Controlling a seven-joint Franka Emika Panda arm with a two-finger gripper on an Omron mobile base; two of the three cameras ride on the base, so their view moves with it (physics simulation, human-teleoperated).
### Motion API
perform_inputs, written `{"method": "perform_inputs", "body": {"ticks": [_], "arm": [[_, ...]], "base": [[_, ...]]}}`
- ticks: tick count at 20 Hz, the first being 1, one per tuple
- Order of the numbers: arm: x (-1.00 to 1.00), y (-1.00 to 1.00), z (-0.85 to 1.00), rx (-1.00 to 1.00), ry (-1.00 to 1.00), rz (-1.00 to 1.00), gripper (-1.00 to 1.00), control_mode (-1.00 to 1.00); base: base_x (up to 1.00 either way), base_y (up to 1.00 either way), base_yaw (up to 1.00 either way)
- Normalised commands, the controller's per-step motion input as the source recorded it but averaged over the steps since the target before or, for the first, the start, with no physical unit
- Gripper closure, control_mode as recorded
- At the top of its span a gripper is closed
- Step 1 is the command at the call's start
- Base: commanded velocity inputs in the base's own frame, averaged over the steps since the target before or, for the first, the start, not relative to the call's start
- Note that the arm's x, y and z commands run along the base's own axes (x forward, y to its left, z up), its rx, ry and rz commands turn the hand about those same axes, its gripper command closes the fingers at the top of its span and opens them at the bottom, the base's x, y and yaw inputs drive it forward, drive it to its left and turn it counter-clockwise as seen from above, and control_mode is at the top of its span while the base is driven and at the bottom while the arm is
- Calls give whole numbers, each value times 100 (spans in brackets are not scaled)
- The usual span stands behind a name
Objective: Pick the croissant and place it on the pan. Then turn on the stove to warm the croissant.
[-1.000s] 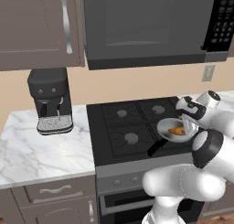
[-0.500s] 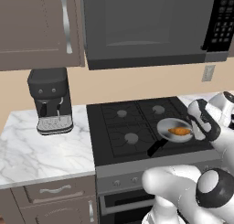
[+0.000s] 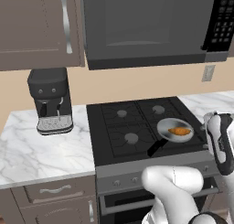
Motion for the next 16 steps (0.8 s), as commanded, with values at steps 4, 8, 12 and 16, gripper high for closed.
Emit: {"method": "perform_inputs", "body": {"ticks": [4,8,12,16], "arm": [[-75,-19,0,11,-8,0,-100,-100],[-76,-14,0,15,-9,0,-100,-100],[-66,-17,0,16,-9,0,-100,-100],[-57,-15,0,15,-5,0,-100,-100]], "base": [[0,0,0],[0,0,0],[0,0,0],[0,0,0]]}}
